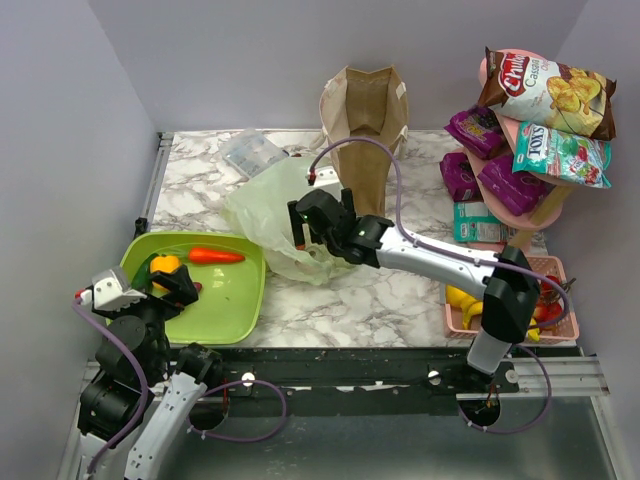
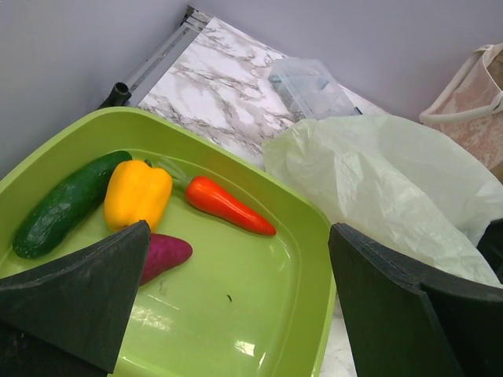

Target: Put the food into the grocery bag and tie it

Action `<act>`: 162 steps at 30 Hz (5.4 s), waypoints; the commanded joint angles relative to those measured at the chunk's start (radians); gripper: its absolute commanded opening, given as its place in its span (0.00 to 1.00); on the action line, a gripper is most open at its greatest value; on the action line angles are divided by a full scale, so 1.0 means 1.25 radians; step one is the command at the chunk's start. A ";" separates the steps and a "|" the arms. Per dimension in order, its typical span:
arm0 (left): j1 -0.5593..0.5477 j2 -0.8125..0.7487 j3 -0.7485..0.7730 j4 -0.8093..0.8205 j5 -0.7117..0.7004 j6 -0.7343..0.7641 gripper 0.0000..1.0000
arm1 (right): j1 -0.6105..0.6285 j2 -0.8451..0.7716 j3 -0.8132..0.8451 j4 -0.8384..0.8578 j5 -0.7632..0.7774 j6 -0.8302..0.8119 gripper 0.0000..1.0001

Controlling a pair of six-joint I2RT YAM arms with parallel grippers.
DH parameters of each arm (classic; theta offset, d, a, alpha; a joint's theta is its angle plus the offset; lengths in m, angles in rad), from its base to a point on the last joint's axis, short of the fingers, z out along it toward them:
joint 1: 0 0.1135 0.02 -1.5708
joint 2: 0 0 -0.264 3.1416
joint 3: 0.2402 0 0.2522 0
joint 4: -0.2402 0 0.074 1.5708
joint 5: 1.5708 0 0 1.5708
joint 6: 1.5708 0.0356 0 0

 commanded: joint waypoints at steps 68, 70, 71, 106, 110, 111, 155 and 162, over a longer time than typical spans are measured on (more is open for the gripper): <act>-0.551 0.792 -0.005 0.497 0.325 -0.139 0.64 | -0.030 -0.131 -0.173 -0.085 -0.120 -0.069 0.71; -0.554 0.805 -0.015 0.523 0.324 -0.125 0.64 | -0.033 -0.130 -0.173 -0.085 -0.125 -0.070 0.69; -0.555 0.811 -0.020 0.536 0.321 -0.119 0.63 | -0.035 -0.130 -0.173 -0.084 -0.128 -0.070 0.67; -0.595 0.824 -0.048 0.575 0.253 -0.141 0.00 | -0.118 -0.157 -0.192 -0.089 -0.280 -0.068 0.46; -0.595 0.749 -0.078 0.532 0.224 -0.172 0.00 | -0.120 -0.159 -0.197 -0.093 -0.280 -0.068 0.40; -0.596 0.728 -0.087 0.526 0.219 -0.179 0.00 | -0.121 -0.160 -0.198 -0.095 -0.281 -0.068 0.37; -0.569 0.464 0.075 0.258 0.246 -0.236 0.00 | -0.132 -0.185 0.086 -0.444 -0.013 -0.026 0.05; -0.570 0.473 0.080 0.259 0.270 -0.232 0.00 | -0.131 -0.183 0.156 -0.508 0.028 -0.020 0.72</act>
